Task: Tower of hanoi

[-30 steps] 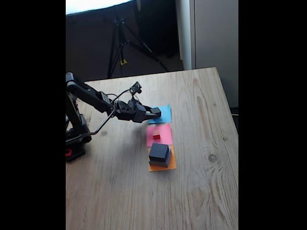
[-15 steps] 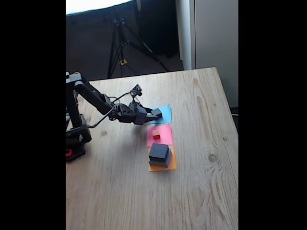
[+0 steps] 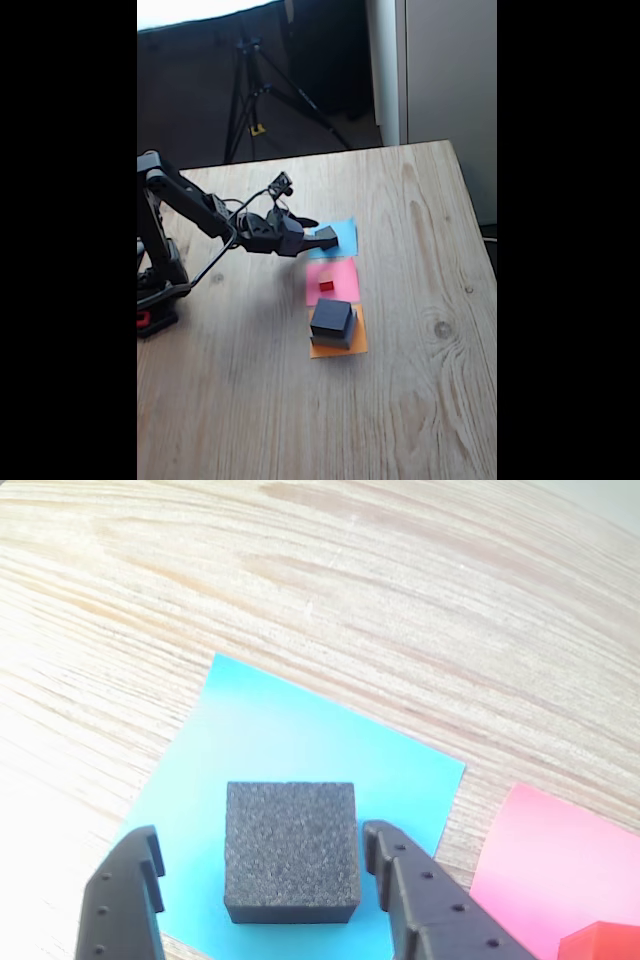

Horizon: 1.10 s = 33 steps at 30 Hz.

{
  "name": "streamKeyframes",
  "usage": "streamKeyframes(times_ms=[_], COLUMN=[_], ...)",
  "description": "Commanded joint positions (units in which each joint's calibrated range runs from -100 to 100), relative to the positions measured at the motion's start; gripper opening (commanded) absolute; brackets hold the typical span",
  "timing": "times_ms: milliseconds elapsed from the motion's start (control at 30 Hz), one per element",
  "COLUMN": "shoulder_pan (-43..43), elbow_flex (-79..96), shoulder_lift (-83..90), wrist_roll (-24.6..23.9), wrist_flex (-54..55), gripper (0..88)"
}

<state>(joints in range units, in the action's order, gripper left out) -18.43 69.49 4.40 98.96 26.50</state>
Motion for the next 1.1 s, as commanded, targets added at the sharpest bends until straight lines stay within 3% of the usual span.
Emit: streamKeyframes(times_ms=[0, 200, 533, 733, 900, 1067], shoulder_pan=[-0.1, -0.2, 0.8, 5.8, 10.6, 15.2], elbow_flex=[0.0, 0.1, -17.8, -39.7, -54.8, -61.5], shoulder_lift=[9.5, 23.8, 42.5, 44.4, 44.6, 45.9], wrist_roll=[0.7, -3.1, -11.3, -11.5, -9.8, -7.8], wrist_flex=[-6.7, -24.2, -69.7, -94.6, -107.8, -114.1], gripper=[21.1, 0.5, 0.4, 0.4, 0.4, 0.4])
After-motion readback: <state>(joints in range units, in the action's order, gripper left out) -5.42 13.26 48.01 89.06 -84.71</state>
